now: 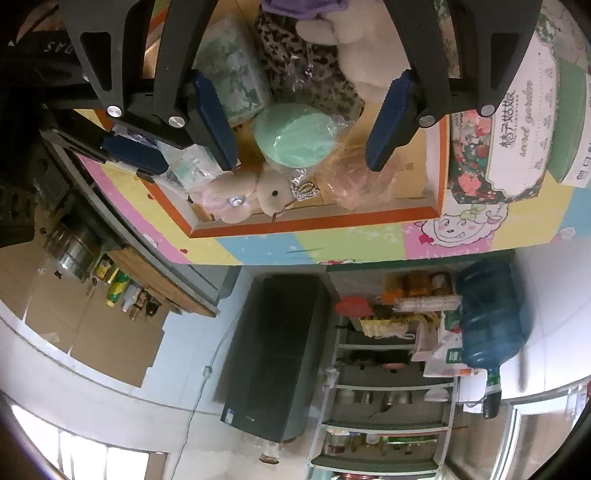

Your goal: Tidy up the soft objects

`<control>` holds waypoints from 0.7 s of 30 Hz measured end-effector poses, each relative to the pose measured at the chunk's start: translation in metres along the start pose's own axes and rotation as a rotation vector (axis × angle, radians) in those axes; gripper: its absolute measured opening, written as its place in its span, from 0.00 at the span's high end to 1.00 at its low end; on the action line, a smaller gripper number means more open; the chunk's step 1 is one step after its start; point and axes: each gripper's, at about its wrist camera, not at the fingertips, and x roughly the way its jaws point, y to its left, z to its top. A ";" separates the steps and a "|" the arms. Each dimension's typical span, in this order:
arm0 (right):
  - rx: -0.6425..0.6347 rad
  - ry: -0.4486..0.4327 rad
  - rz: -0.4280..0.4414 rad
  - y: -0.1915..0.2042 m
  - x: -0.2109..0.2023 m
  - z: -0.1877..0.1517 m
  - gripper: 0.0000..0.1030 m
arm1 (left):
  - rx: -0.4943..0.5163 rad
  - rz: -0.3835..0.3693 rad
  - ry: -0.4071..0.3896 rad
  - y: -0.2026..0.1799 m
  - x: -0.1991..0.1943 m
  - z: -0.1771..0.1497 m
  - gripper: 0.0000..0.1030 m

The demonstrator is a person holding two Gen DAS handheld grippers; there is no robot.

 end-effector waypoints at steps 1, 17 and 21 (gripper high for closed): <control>-0.001 -0.002 0.001 0.000 -0.001 0.000 0.38 | 0.000 -0.001 -0.002 0.000 -0.002 0.000 0.29; -0.003 -0.041 -0.018 0.013 -0.025 -0.003 0.38 | 0.018 0.001 -0.070 -0.003 -0.047 -0.007 0.29; -0.002 -0.059 -0.036 0.018 -0.035 -0.005 0.38 | 0.038 0.020 -0.093 -0.006 -0.061 -0.011 0.29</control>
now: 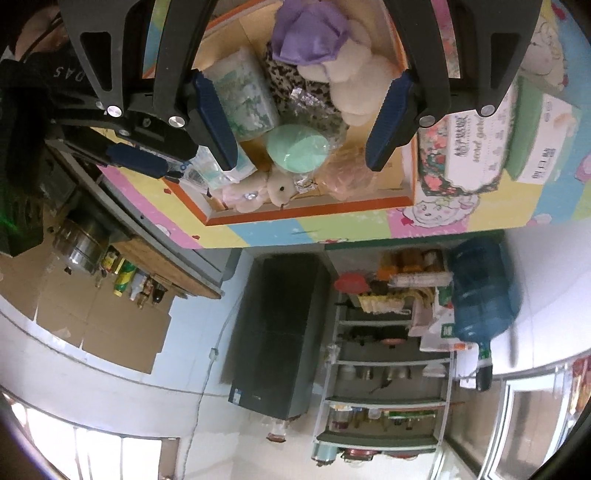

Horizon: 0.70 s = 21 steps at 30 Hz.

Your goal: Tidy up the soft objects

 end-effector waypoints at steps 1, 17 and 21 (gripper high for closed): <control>-0.002 -0.004 -0.005 0.001 -0.002 0.000 0.38 | 0.005 0.009 -0.007 -0.001 -0.004 -0.001 0.29; -0.034 -0.057 -0.060 0.035 -0.035 -0.014 0.38 | 0.026 0.175 -0.148 -0.003 -0.077 -0.021 0.29; -0.035 -0.071 -0.071 0.045 -0.045 -0.018 0.38 | 0.020 0.198 -0.163 0.000 -0.093 -0.026 0.29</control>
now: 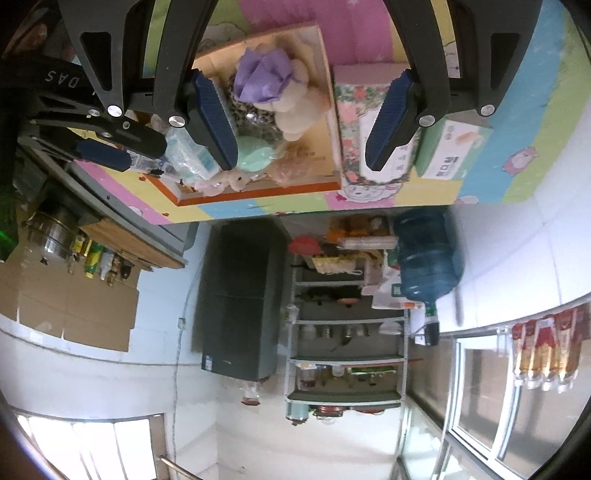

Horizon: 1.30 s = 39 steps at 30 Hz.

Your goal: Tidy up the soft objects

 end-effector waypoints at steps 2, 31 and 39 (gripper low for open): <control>-0.004 -0.008 -0.001 0.006 -0.004 -0.001 0.38 | -0.001 0.018 -0.014 0.004 -0.010 -0.002 0.29; -0.096 -0.162 -0.124 0.111 -0.076 -0.037 0.38 | -0.053 0.112 -0.032 0.047 -0.109 -0.041 0.29; -0.073 -0.175 -0.137 0.119 -0.095 -0.058 0.38 | -0.056 0.159 -0.061 0.052 -0.136 -0.058 0.29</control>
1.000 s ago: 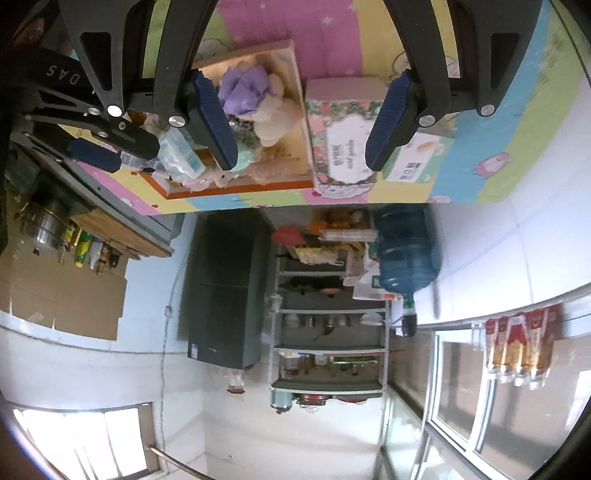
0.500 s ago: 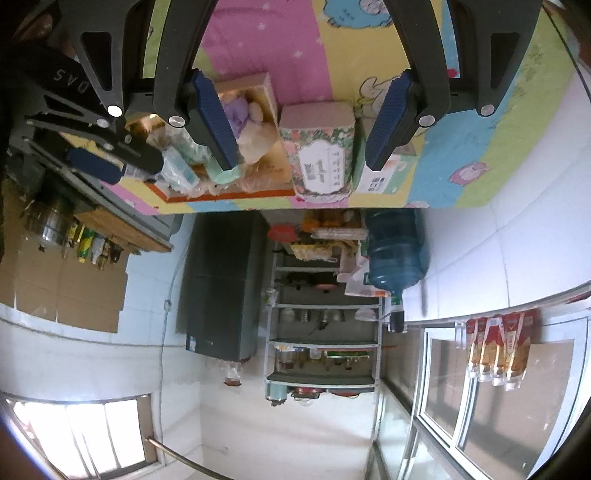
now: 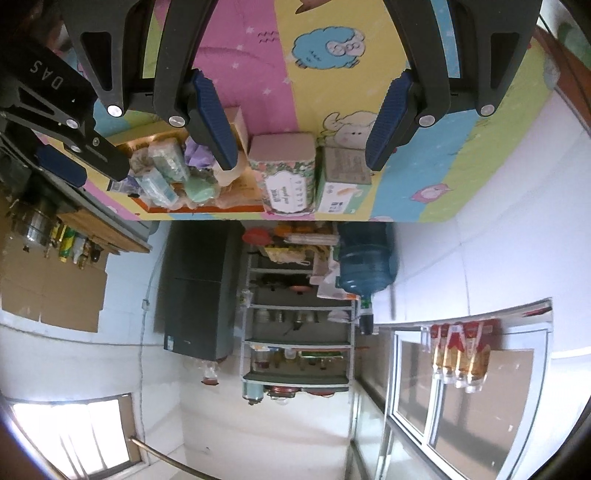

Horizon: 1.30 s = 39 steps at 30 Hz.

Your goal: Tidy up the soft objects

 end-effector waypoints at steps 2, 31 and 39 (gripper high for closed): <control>-0.007 0.000 -0.010 0.004 -0.005 -0.002 0.38 | 0.001 0.009 -0.007 0.001 -0.006 -0.002 0.29; 0.025 -0.074 -0.028 0.002 -0.082 -0.049 0.38 | 0.000 0.045 -0.070 -0.018 -0.090 -0.051 0.29; 0.031 -0.112 -0.015 -0.004 -0.107 -0.058 0.38 | 0.003 0.060 -0.089 -0.025 -0.112 -0.062 0.29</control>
